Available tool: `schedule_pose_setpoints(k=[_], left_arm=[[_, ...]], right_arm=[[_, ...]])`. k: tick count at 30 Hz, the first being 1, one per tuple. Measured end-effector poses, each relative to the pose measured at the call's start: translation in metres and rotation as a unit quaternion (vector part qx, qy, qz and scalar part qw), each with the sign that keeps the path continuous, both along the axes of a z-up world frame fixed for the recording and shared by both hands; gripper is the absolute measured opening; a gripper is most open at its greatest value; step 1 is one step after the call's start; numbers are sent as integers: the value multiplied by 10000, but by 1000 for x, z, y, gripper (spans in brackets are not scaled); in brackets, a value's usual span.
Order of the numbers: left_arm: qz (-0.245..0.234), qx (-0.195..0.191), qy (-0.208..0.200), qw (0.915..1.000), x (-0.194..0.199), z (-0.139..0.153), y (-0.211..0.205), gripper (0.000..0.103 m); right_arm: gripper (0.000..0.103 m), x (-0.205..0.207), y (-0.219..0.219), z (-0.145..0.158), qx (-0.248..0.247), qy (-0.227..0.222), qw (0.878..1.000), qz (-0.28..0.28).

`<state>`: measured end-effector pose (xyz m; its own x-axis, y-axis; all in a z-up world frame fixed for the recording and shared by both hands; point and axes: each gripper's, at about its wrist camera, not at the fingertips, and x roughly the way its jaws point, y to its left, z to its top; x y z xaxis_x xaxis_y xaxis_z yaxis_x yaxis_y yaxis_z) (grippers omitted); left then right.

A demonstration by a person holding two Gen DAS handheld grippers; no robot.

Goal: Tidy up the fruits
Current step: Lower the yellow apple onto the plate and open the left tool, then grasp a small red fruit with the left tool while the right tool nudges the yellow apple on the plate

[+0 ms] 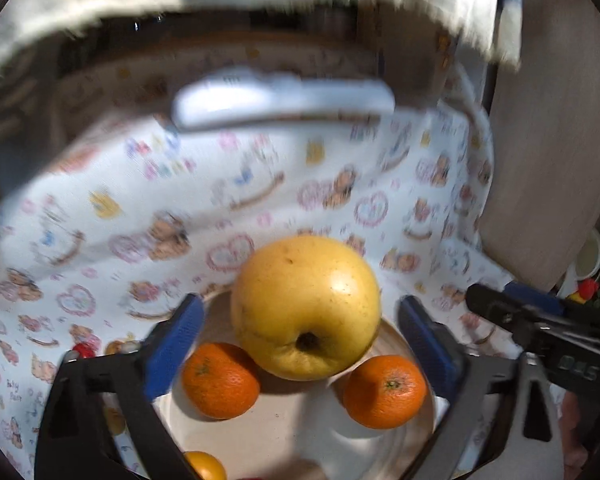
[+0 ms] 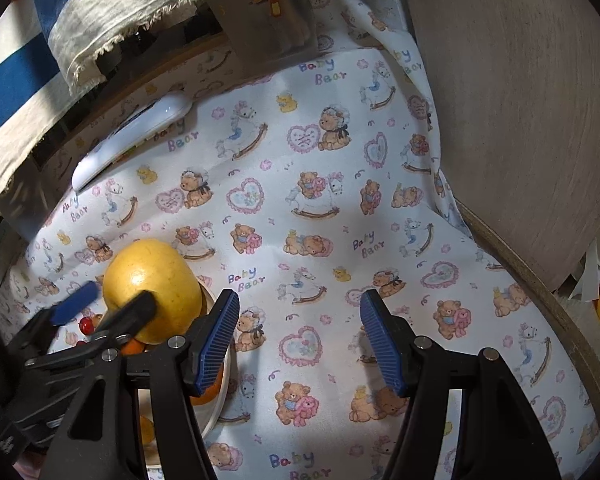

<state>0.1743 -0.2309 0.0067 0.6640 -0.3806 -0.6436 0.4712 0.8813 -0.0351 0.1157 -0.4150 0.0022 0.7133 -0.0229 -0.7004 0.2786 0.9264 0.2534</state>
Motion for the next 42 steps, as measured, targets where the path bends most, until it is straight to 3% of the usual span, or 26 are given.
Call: schedule_pose_setpoints(k=[8, 16, 21, 26, 35, 36, 38, 42], left_arm=[[350, -163, -603, 9974, -26, 31, 51, 102], [731, -429, -1136, 9899, -62, 59, 115, 102], [982, -380, -1431, 9841, -81, 64, 141, 102], [1158, -547, -1412, 9817, -89, 59, 161, 102], [1277, -350, -1114, 9849, -76, 31, 169, 102], [1246, -317, -990, 9868, -73, 28, 169, 101], [1205, -261, -735, 9897, -66, 22, 169, 86], [1229, -243, -357, 9915, -58, 14, 171, 73]], right_arm=[[65, -5, 5, 6, 142, -197, 9996, 116], [66, -20, 27, 27, 27, -772, 9961, 435], [71, -31, 41, 39, -209, -1182, 9912, 554], [79, -37, 45, 42, -232, -1427, 9876, 604], [87, -37, 43, 39, -178, -1438, 9884, 454], [87, -37, 45, 39, -215, -1412, 9886, 481], [87, -36, 49, 38, -297, -1383, 9886, 521], [87, -33, 59, 34, -421, -1316, 9877, 727]])
